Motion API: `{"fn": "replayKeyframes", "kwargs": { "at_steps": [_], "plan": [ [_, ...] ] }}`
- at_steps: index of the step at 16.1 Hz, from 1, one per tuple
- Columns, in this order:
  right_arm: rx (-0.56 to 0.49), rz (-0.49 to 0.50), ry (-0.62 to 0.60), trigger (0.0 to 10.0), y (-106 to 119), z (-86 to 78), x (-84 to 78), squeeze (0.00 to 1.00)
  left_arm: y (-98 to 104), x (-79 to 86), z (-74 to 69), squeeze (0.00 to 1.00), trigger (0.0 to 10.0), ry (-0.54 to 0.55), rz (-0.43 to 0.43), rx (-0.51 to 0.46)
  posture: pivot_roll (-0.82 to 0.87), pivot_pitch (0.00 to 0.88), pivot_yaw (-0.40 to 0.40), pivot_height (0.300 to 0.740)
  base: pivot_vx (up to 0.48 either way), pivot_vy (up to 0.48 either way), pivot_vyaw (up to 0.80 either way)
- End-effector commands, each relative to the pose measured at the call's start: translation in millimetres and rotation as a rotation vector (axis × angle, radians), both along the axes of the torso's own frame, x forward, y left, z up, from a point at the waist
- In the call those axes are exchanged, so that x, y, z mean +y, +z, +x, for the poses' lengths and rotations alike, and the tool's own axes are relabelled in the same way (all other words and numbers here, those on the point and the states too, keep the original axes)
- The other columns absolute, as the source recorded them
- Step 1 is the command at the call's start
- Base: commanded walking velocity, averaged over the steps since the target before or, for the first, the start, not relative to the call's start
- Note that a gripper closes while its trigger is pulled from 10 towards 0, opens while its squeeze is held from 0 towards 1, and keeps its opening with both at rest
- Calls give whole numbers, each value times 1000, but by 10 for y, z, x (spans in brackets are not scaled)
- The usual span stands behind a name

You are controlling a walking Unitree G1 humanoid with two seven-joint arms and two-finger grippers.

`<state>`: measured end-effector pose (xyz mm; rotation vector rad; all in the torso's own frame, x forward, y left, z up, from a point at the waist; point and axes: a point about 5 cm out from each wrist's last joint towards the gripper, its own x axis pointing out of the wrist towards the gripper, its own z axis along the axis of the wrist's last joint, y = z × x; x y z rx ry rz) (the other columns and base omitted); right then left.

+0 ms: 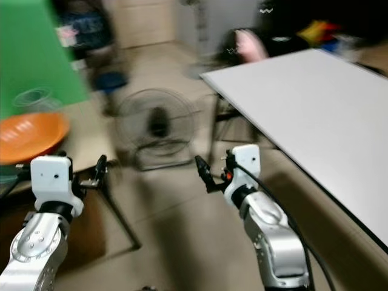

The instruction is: Setting the table

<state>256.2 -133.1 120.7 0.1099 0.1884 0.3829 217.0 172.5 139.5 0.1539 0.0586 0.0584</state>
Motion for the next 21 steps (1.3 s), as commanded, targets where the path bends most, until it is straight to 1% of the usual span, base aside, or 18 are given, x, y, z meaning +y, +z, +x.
{"fn": "replayKeyframes", "kwargs": {
  "at_steps": [1,6,8,10,12,15,16,17,18,21],
  "plan": [
    [-5,29,44,10000,41,-10,51,0,62,19,1,43,10000,16,14,-31,-94,0,65,740,0,0,800],
    [-11,36,123,10000,49,-30,133,0,113,8,4,63,10000,7,9,-57,-83,0,58,740,0,0,800],
    [-10,42,97,10000,38,-30,108,0,134,9,-20,71,10000,5,15,-65,-82,0,54,740,0,0,800],
    [-8,87,36,10000,45,8,65,0,147,18,-27,67,10000,0,18,-70,-83,0,61,740,0,0,0],
    [-13,77,6,10000,36,45,32,0,142,22,-4,75,10000,-16,24,-68,-85,0,70,740,0,0,0],
    [-5,69,11,10000,13,45,31,0,143,10,13,75,10000,-32,19,-69,-85,0,76,740,82,0,0],
    [-19,46,26,10000,19,50,48,0,147,5,19,82,10000,-39,18,-71,-83,0,75,740,285,0,0],
    [-47,33,69,10000,52,43,110,0,158,8,24,82,10000,-39,18,-75,-80,0,73,740,292,0,0],
    [-55,37,79,10000,63,41,131,0,162,11,26,82,10000,-39,18,-77,-80,0,73,740,292,0,0],
    [-78,32,111,10000,91,63,192,0,168,34,10,86,10000,-27,17,-79,-64,0,59,740,308,0,800]
  ]
}}
